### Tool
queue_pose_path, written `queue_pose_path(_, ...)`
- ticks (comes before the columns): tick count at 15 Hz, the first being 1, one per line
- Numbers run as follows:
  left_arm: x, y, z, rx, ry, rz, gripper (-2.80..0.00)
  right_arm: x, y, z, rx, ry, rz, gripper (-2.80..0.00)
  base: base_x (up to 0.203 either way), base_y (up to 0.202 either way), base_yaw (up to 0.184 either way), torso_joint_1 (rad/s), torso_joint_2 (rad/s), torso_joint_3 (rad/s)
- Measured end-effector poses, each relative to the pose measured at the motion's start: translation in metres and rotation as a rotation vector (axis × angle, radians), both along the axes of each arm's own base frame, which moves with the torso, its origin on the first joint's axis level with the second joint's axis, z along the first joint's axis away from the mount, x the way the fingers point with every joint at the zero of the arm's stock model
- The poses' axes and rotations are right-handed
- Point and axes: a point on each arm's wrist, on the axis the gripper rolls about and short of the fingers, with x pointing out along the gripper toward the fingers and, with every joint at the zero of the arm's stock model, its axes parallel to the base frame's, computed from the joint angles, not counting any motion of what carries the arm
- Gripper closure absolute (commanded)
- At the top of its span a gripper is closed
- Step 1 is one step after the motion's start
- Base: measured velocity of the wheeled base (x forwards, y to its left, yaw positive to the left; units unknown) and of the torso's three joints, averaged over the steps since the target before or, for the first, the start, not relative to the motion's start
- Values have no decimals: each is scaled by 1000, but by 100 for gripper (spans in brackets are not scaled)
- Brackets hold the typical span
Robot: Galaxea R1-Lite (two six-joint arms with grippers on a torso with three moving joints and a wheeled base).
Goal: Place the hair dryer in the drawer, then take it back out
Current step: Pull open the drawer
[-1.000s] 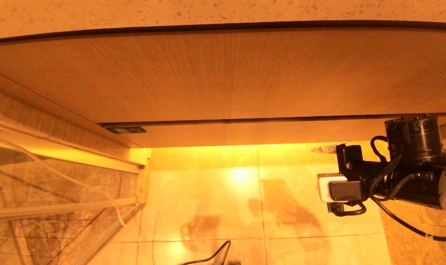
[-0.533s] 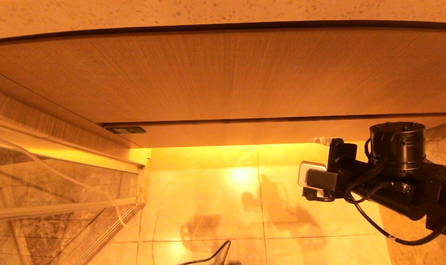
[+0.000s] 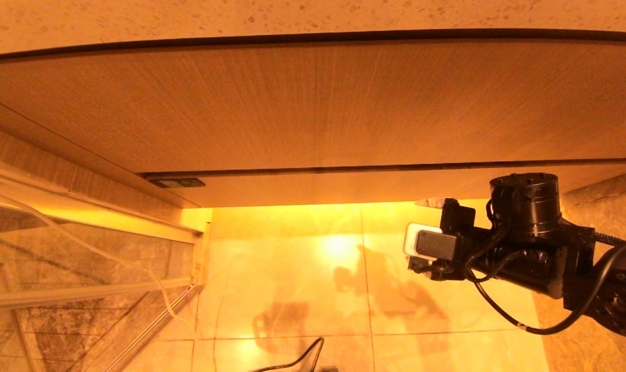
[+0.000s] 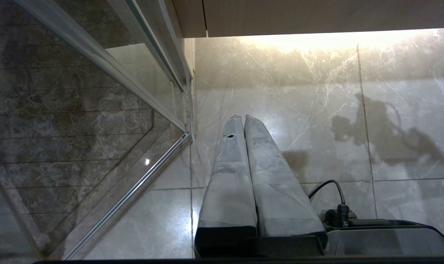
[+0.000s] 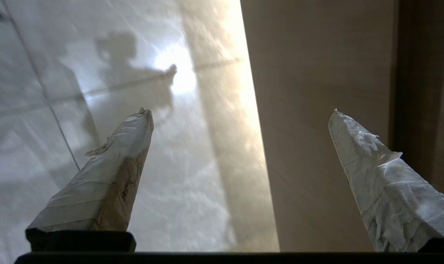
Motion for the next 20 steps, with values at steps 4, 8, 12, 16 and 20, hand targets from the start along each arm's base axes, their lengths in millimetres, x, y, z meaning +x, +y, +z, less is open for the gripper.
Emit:
queue_pose_path(4, 0, 0, 0, 0, 0, 0, 0, 19, -13, 2, 59, 5, 65, -280, 0, 0, 0, 0, 0, 0)
queue_pose_path(8, 0, 0, 0, 0, 0, 0, 0, 33, -16, 5, 84, -46, 56, -280, 0, 0, 0, 0, 0, 0)
queue_pose_path(12, 0, 0, 0, 0, 0, 0, 0, 42, -13, 13, 98, -77, 52, -280, 0, 0, 0, 0, 0, 0)
queue_pose_path(16, 0, 0, 0, 0, 0, 0, 0, 49, -11, 17, 125, -114, 65, -280, 0, 0, 0, 0, 0, 0)
queue_pose_path(20, 0, 0, 0, 0, 0, 0, 0, 55, -12, 16, 131, -131, 58, -280, 0, 0, 0, 0, 0, 0)
